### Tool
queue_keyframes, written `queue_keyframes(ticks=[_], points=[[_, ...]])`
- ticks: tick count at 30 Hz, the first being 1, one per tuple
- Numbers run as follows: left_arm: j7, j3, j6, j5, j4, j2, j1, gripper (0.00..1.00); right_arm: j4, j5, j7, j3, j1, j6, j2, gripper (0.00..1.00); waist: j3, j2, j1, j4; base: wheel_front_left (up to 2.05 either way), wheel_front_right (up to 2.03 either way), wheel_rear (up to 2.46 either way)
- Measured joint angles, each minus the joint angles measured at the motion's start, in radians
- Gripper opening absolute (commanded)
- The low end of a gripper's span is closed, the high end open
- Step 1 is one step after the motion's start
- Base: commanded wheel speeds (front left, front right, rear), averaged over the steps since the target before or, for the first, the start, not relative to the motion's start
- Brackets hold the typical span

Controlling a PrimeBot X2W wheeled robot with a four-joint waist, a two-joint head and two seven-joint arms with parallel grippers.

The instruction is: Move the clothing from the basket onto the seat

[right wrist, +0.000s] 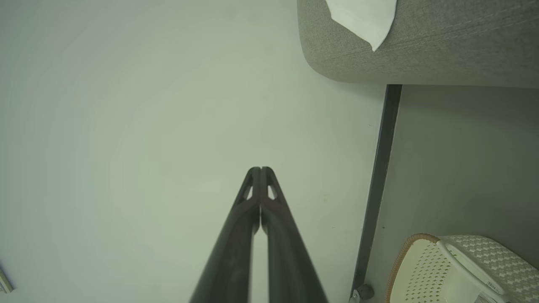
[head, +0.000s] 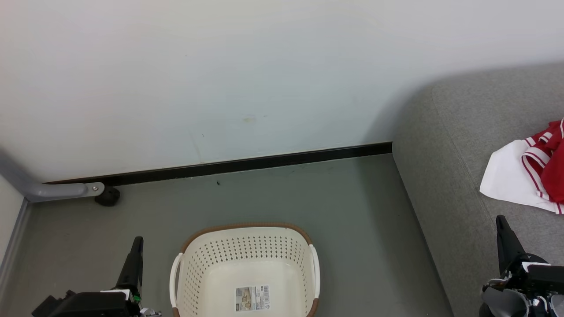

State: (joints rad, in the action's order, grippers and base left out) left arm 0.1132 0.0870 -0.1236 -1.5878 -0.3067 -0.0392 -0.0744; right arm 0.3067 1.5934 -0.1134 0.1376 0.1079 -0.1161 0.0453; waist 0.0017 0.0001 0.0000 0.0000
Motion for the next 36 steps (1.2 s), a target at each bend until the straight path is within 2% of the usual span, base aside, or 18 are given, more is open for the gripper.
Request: queue_keyframes(ticks=[36], points=[[0.0,0.0,0.0,-0.009,0.003,0.0,0.0,0.0,-0.002,0.001,0.0,0.0,0.0,0.0,-0.001,0.0,0.0,0.0,0.0,0.0,0.0,0.0,0.0]])
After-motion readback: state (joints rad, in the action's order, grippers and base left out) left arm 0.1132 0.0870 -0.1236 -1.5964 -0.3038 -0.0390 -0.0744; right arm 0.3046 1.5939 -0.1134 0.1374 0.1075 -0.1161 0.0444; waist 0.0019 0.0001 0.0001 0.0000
